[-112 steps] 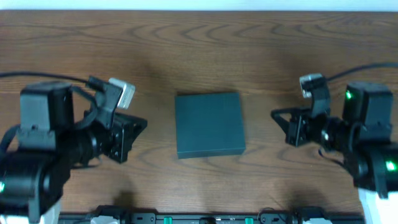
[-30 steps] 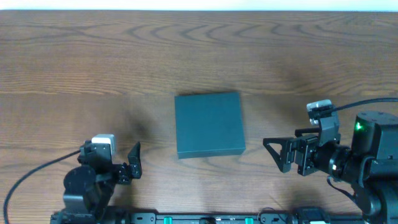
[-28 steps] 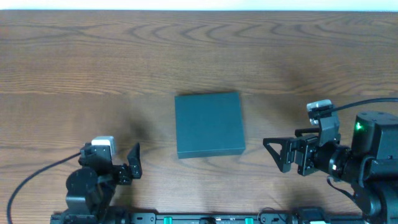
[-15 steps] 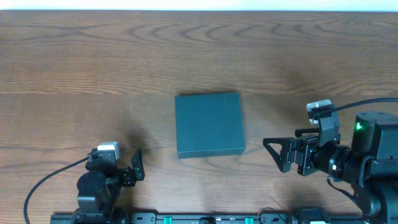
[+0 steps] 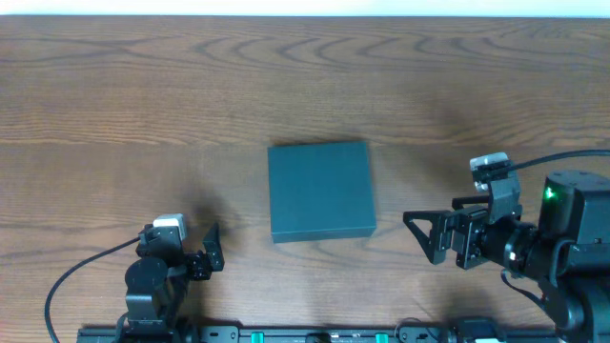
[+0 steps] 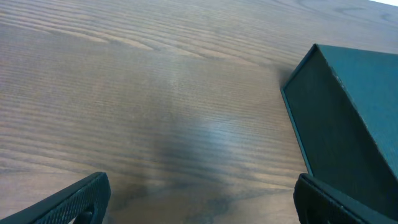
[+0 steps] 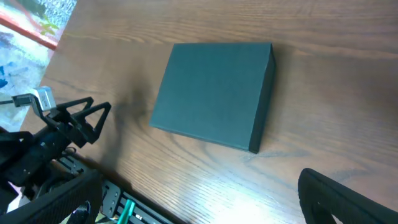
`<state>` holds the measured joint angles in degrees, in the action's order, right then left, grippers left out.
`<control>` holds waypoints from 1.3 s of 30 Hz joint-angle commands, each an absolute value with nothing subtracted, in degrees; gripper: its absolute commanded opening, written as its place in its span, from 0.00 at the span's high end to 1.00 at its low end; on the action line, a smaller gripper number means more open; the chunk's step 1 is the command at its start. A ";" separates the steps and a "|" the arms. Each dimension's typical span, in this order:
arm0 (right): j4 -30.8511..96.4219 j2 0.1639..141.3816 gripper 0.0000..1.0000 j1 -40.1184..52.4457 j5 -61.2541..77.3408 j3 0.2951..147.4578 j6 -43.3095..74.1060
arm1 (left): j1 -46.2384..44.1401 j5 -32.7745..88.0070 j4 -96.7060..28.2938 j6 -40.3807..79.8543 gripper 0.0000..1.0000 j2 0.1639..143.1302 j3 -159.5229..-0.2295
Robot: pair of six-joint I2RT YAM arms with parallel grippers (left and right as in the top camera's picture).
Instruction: Pack container
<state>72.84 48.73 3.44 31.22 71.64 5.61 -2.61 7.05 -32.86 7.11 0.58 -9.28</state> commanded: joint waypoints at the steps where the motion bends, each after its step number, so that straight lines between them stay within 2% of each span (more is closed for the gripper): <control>1: 72.90 48.75 0.01 2.96 31.27 72.23 5.06 | -2.24 5.93 -32.69 7.73 0.05 0.19 -8.67; 32: 72.95 48.56 0.01 3.70 31.27 72.23 5.06 | -2.24 5.91 -32.71 7.73 0.05 0.19 -8.67; 39: 71.61 45.32 0.01 6.13 20.62 71.77 4.19 | -2.24 5.91 -32.71 7.73 0.05 0.19 -8.67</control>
<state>72.44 47.35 4.67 26.26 71.64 5.37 -2.61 6.81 -32.88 7.51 0.58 -9.28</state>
